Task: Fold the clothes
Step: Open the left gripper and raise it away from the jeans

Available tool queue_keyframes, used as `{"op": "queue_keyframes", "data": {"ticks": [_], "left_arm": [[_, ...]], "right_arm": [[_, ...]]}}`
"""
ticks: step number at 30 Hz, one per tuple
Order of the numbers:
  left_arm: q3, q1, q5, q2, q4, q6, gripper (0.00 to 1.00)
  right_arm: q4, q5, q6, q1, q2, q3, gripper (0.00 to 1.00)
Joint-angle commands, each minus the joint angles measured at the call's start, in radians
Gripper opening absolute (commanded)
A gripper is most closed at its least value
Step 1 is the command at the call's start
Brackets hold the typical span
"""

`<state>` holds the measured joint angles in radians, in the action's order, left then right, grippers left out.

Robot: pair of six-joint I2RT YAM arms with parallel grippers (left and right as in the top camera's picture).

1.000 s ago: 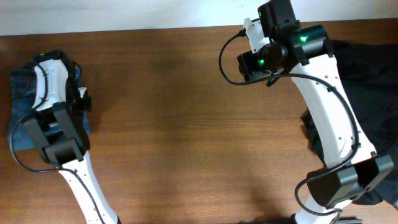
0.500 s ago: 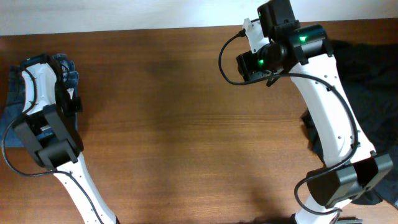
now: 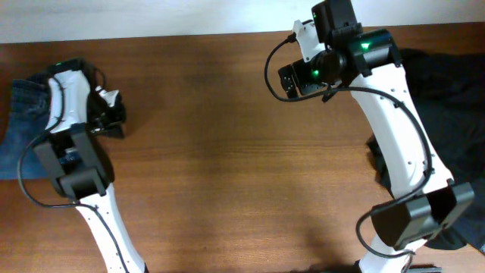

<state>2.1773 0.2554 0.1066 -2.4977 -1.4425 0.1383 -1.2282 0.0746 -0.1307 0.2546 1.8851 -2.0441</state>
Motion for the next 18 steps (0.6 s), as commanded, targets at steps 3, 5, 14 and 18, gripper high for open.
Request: {"op": "queue_keyframes", "data": {"ticks": [3, 5, 14, 18], "left_arm": [[-0.005, -0.133, 0.055, 0.126, 0.072, 0.021, 0.04], [-0.005, -0.209, 0.061, 0.147, 0.129, 0.021, 0.17], [-0.006, -0.369, 0.027, 0.148, 0.232, 0.021, 1.0], [0.019, -0.384, 0.028, 0.16, 0.199, 0.021, 1.0]], "right_arm": [[0.038, -0.008, -0.004, -0.015, 0.076, -0.003, 0.99], [0.056, -0.008, -0.004, -0.015, 0.089, -0.003, 0.99], [0.192, -0.003, 0.062, -0.076, 0.109, -0.003, 0.99], [0.121, 0.061, 0.1, -0.172, 0.13, -0.003, 0.99]]}}
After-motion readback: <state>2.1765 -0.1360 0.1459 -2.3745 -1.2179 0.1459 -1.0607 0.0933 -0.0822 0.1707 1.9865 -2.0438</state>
